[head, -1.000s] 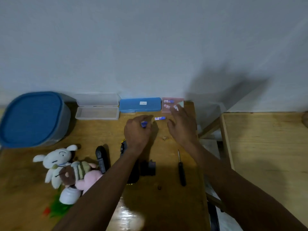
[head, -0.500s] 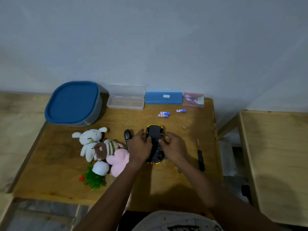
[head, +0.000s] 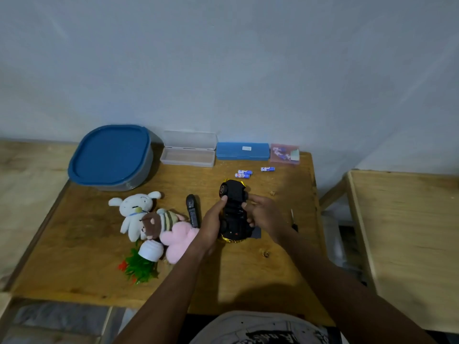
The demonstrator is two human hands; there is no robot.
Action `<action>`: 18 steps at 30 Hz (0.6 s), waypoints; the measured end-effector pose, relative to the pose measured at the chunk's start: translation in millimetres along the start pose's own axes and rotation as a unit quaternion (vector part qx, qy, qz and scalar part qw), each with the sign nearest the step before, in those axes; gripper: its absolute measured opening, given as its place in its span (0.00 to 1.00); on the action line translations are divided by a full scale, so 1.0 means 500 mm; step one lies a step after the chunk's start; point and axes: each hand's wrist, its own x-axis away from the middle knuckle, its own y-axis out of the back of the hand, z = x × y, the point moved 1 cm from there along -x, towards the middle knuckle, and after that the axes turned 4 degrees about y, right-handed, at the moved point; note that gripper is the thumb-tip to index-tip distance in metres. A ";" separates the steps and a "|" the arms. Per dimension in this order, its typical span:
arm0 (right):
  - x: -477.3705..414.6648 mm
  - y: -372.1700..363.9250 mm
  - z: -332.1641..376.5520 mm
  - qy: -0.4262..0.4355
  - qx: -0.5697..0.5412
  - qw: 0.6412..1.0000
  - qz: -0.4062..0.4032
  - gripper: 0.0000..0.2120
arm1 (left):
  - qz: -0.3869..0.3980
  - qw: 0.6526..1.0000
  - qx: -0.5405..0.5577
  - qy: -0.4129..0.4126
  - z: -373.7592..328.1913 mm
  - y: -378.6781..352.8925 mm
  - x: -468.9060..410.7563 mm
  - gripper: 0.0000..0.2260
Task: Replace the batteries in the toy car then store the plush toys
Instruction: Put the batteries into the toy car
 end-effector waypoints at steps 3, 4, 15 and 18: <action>0.000 0.004 0.013 0.017 0.011 1.000 0.011 0.14 | -0.015 1.000 0.026 0.003 0.001 -0.001 -0.007 0.20; -0.001 0.005 0.016 0.022 0.020 0.999 0.011 0.14 | -0.020 0.999 0.029 0.004 0.000 -0.001 -0.010 0.20; -0.111 0.036 -0.014 0.102 0.303 0.947 -0.042 0.09 | -0.064 0.994 0.084 0.024 -0.006 0.017 -0.064 0.16; -0.157 0.038 0.001 0.128 0.370 0.919 -0.044 0.11 | -0.069 0.992 0.095 0.038 -0.008 0.019 -0.079 0.17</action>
